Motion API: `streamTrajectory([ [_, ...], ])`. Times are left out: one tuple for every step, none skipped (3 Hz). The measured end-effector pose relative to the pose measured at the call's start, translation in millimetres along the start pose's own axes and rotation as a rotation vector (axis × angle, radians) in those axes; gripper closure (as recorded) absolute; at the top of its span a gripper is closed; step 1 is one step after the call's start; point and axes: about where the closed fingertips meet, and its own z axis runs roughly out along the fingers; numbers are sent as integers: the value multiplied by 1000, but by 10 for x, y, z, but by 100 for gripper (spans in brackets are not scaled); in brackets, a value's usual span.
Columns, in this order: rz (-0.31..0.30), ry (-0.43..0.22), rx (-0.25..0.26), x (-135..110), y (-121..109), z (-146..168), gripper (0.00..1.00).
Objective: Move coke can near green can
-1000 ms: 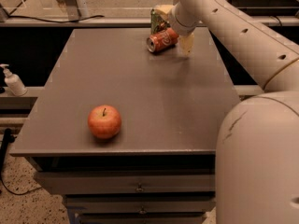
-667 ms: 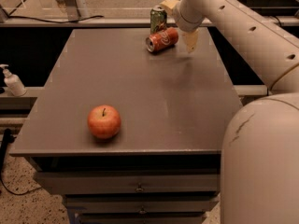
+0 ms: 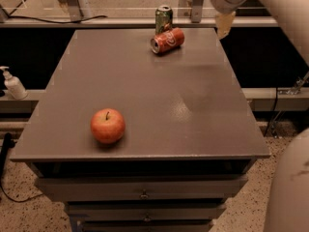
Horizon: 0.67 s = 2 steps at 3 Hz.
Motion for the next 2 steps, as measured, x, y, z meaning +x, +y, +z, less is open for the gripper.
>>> streamTrajectory([
  [49, -18, 11, 172, 182, -472, 0],
  [64, -15, 11, 240, 242, -538, 0],
])
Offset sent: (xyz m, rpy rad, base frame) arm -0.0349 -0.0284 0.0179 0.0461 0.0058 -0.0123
